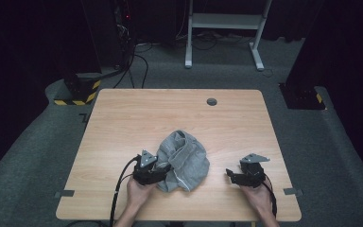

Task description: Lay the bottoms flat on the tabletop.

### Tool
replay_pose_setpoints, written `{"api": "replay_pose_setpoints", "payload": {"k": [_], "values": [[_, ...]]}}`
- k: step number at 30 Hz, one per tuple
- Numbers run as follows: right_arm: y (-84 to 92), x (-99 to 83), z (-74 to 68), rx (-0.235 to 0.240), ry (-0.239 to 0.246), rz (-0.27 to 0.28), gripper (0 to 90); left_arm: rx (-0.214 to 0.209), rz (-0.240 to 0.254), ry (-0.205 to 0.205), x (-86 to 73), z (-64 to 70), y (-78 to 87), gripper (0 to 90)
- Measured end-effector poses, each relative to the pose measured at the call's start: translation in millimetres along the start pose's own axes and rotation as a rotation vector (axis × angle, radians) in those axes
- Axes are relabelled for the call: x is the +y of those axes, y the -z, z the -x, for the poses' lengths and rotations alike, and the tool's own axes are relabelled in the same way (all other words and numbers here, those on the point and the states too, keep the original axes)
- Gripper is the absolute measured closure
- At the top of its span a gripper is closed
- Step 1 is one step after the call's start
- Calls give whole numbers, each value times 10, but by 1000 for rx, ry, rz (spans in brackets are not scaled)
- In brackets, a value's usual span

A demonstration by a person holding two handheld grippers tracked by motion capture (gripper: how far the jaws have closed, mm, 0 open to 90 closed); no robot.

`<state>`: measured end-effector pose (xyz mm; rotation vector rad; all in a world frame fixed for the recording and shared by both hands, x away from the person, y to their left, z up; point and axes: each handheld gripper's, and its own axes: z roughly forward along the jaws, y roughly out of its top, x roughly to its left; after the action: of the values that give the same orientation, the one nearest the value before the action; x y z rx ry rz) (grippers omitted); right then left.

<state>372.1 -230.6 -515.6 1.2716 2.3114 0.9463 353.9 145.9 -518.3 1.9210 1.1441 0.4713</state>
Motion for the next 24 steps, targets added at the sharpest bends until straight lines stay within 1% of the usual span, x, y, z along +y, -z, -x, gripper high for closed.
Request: {"api": "replay_pose_setpoints", "payload": {"k": [2,3,4,5,6,8,10,11,12,13,14,15,17,19,20,21,22,24], "values": [[25,30,-47,26,7,22,314,7,-12,-3,-36,-5,-37,334],[45,52,-88,47,-1,37,322,2,-24,12,-47,-11,-53,335],[64,80,-130,65,5,54,325,4,-28,15,-46,-17,-54,333],[82,112,-181,77,17,72,337,7,-22,15,-45,-18,-53,333],[97,154,-253,97,35,92,356,7,-25,12,-44,-18,-55,334],[98,224,-359,141,60,105,376,13,-36,10,-42,-8,-64,331],[89,310,-497,189,87,116,394,22,-65,12,-38,0,-86,315],[79,354,-570,210,105,123,397,32,-67,2,-38,9,-87,307],[63,411,-668,228,133,125,400,35,-68,-2,-39,16,-88,307],[63,411,-668,228,133,125,400,35,-68,-2,-39,16,-88,306],[24,507,-845,253,185,128,408,45,-71,-9,-40,32,-89,306],[6,536,-898,260,200,130,410,54,-75,-20,-37,41,-93,307],[-52,606,-1028,278,225,127,412,55,-75,-22,-38,46,-94,306],[-125,658,-1142,285,245,119,415,58,-76,-21,-39,54,-96,306],[-157,673,-1178,288,251,115,416,58,-76,-21,-39,54,-96,306],[-157,673,-1178,288,251,115,416,60,-77,-25,-38,57,-98,306],[-257,707,-1265,289,254,102,422,63,-79,-30,-38,61,-99,306],[-339,722,-1318,283,254,86,432,63,-79,-30,-38,62,-99,306]]}}
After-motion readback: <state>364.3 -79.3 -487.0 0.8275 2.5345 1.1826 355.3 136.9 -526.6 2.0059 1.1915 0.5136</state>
